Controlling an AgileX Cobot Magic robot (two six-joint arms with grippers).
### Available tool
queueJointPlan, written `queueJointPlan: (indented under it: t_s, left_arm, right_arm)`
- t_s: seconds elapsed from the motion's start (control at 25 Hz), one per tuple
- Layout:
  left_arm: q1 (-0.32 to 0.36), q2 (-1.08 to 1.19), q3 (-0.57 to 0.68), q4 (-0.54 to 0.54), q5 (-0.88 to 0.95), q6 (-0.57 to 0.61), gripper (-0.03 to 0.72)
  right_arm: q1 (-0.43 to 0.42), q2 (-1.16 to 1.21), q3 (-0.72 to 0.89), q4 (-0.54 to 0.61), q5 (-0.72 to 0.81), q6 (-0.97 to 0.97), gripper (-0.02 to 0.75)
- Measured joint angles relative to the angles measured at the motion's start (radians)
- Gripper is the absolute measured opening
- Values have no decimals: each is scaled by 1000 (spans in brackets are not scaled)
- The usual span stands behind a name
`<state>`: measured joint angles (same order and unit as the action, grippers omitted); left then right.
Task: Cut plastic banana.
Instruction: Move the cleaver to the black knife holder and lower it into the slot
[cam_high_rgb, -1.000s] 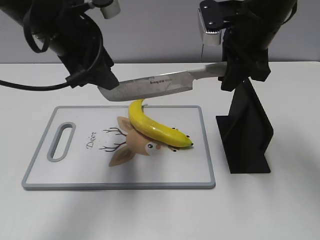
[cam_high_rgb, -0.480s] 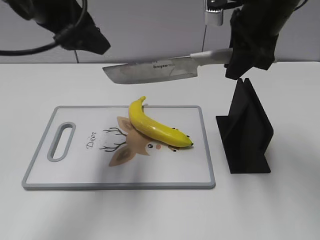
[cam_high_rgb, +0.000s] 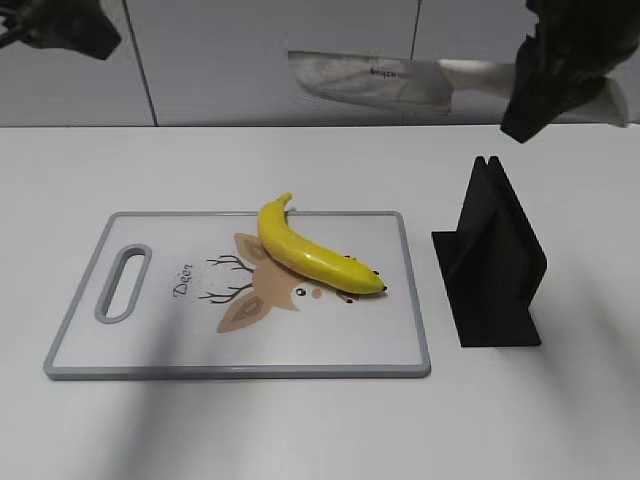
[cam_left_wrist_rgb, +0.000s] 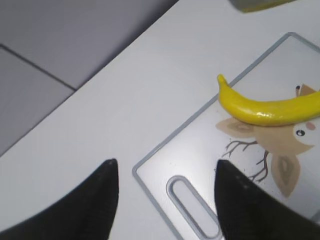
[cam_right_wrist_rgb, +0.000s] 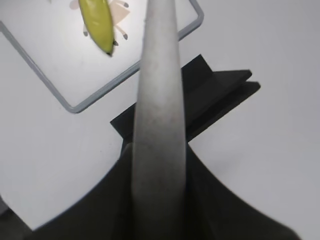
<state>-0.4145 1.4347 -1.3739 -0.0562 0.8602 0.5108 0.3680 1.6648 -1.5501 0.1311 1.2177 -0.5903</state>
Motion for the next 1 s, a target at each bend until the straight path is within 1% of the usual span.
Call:
queueJointPlan:
  t_s: [0.08, 0.24, 0.32, 0.44, 0.56, 0.68, 0.84, 1.0]
  left_arm:
    - [0, -19, 0, 46, 56, -79, 588]
    - [0, -53, 0, 132, 195, -279, 588]
    - [0, -74, 0, 149, 235, -348, 588]
    - [0, -112, 0, 176, 291, -391, 584]
    - [0, -166, 17, 214, 329, -429, 576]
    - [0, -258, 95, 234, 322, -474, 574]
    - [0, -402, 257, 233, 294, -511, 574]
    - [0, -565, 391, 233, 277, -526, 574]
  right_arm:
    - [0, -49, 60, -1, 0, 52, 181]
    - [0, -175, 204, -1, 2, 163, 181]
    - [0, -236, 265, -1, -23, 280, 181]
    - [0, -329, 346, -1, -94, 461, 181]
    - [0, -400, 428, -1, -148, 574, 181]
    - [0, -470, 514, -12, -208, 657, 181]
    - [0, -536, 610, -53, -279, 761, 181]
    - [0, -540, 658, -61, -333, 822, 181]
